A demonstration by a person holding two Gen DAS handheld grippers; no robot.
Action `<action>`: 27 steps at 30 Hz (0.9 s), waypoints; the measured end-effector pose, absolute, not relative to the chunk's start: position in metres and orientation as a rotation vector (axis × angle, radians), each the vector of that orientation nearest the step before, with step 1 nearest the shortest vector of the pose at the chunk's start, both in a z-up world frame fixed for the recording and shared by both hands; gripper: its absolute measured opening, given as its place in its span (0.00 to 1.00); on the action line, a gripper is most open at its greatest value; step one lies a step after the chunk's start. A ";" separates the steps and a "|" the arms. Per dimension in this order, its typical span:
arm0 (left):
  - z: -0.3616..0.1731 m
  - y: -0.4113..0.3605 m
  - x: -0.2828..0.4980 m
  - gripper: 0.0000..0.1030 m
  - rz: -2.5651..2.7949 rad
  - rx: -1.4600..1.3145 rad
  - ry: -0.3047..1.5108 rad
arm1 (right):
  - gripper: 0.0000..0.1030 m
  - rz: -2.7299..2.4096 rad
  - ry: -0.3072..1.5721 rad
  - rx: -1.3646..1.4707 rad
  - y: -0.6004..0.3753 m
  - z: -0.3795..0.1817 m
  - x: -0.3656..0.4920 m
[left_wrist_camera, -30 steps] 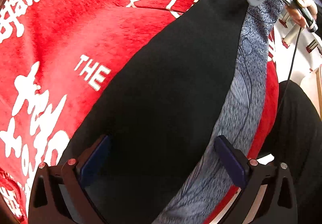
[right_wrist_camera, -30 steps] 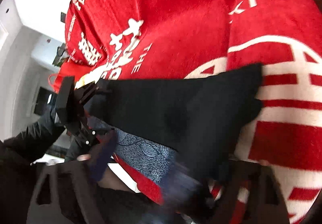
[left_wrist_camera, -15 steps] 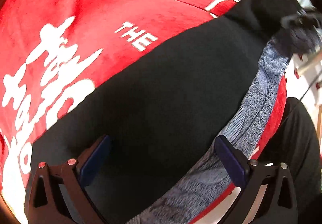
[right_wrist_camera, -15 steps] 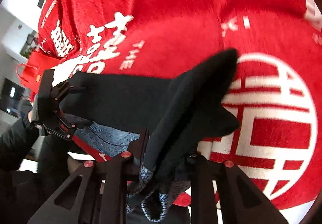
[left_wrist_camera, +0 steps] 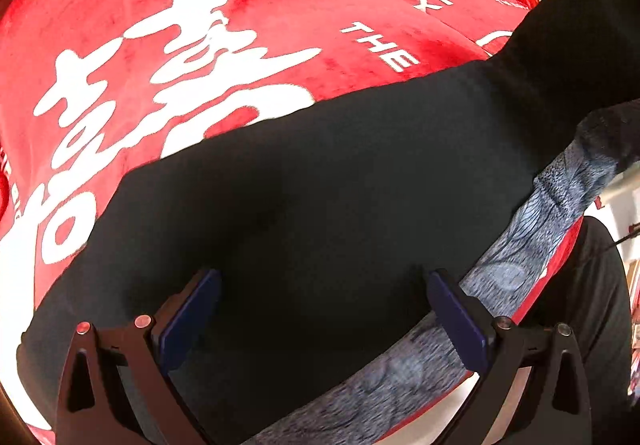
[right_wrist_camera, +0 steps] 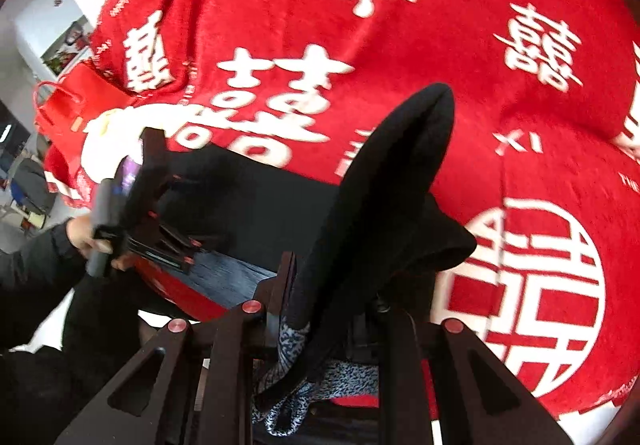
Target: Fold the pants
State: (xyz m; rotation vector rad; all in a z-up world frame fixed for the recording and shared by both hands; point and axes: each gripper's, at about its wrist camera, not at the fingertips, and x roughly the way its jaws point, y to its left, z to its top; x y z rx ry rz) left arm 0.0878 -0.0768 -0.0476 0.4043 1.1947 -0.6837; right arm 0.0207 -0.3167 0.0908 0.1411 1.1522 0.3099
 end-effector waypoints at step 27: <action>-0.046 0.022 0.099 1.00 -0.644 0.227 1.252 | 0.63 0.487 1.247 0.261 -0.147 -0.012 0.074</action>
